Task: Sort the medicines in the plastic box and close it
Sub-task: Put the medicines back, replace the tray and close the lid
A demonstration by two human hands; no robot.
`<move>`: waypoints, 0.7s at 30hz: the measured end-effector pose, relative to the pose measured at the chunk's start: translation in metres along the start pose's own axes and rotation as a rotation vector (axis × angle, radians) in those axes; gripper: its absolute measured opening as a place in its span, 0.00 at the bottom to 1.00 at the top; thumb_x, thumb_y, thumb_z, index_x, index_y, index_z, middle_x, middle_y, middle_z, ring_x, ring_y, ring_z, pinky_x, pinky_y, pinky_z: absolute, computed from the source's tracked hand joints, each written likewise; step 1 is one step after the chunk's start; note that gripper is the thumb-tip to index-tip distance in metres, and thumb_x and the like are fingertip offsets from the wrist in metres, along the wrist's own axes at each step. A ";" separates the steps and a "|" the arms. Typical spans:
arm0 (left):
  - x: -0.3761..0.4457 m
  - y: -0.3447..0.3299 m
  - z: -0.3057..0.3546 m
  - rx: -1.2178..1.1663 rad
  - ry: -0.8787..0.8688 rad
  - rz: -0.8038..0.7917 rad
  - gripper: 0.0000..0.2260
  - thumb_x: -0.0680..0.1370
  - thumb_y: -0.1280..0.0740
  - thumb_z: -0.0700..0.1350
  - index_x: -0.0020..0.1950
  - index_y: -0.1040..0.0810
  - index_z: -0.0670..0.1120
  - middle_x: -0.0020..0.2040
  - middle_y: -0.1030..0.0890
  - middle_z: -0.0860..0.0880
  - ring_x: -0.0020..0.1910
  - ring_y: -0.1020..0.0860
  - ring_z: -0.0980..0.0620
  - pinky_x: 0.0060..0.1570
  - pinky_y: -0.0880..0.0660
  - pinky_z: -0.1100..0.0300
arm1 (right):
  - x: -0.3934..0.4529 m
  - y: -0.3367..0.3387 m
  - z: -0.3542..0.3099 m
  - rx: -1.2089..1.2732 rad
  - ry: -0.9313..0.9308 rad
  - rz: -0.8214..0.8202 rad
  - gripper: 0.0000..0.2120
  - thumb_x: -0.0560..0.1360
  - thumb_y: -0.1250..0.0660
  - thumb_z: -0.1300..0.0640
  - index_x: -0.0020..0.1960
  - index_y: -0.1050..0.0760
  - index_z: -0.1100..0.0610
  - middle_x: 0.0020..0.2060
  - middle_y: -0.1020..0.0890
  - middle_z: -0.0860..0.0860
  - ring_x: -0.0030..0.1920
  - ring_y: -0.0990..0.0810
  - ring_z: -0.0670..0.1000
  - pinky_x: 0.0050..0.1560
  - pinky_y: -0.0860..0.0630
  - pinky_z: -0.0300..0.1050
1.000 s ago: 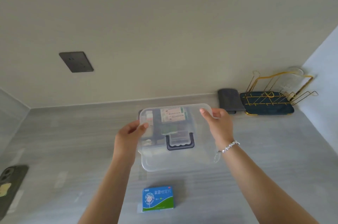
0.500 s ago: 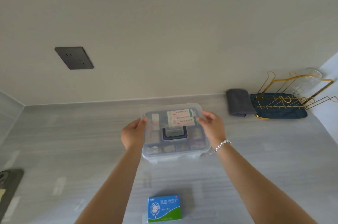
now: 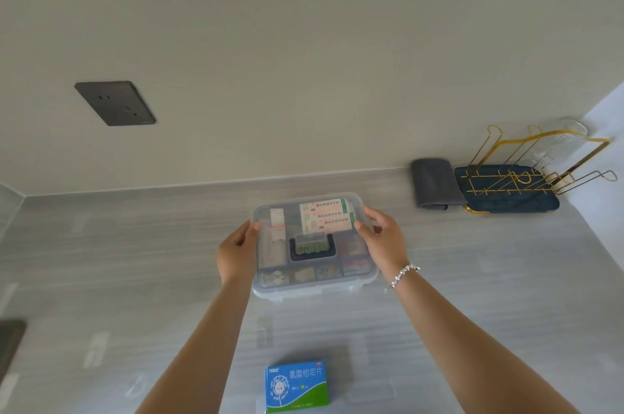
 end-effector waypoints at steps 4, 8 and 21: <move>0.000 -0.005 -0.005 0.002 -0.031 -0.019 0.12 0.78 0.39 0.54 0.55 0.19 0.53 0.43 0.19 0.56 0.44 0.22 0.52 0.48 0.23 0.52 | -0.003 -0.002 0.009 0.018 -0.035 -0.026 0.21 0.75 0.34 0.54 0.67 0.30 0.53 0.65 0.25 0.51 0.65 0.26 0.52 0.57 0.30 0.42; 0.002 -0.007 -0.006 -0.010 -0.060 -0.042 0.14 0.77 0.40 0.54 0.57 0.20 0.51 0.45 0.18 0.55 0.43 0.22 0.55 0.40 0.25 0.58 | -0.001 -0.004 0.021 0.024 -0.148 -0.066 0.25 0.75 0.35 0.50 0.70 0.35 0.53 0.66 0.27 0.52 0.65 0.28 0.53 0.54 0.33 0.41; 0.007 -0.005 -0.035 0.021 0.204 -0.199 0.28 0.74 0.35 0.59 0.69 0.30 0.45 0.63 0.23 0.43 0.62 0.25 0.41 0.60 0.26 0.46 | 0.001 0.002 0.035 -0.093 -0.331 -0.153 0.22 0.69 0.33 0.39 0.42 0.23 0.59 0.34 0.22 0.53 0.34 0.24 0.52 0.35 0.27 0.43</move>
Point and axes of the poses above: each hand's wrist, its own x-axis towards the middle knuckle, its own y-axis out of the back of the hand, z = x × y, the point moved 8 cm from there along x, towards the middle knuckle
